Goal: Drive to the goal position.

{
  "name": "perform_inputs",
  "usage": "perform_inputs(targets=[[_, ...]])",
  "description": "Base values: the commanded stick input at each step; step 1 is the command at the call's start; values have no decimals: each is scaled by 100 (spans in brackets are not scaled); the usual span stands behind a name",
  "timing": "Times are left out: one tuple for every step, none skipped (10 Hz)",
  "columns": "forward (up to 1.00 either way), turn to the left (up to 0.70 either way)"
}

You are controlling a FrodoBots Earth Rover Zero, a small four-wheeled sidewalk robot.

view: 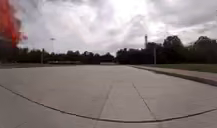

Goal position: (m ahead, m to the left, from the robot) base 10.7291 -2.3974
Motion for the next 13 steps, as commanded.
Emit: perform_inputs(targets=[[100, 0], [100, 0], [100, 0], [100, -5], [100, -29], [100, -40], [100, -40], [100, -40], [100, 0], [100, 0], [100, 0], [100, 0], [100, 0]])
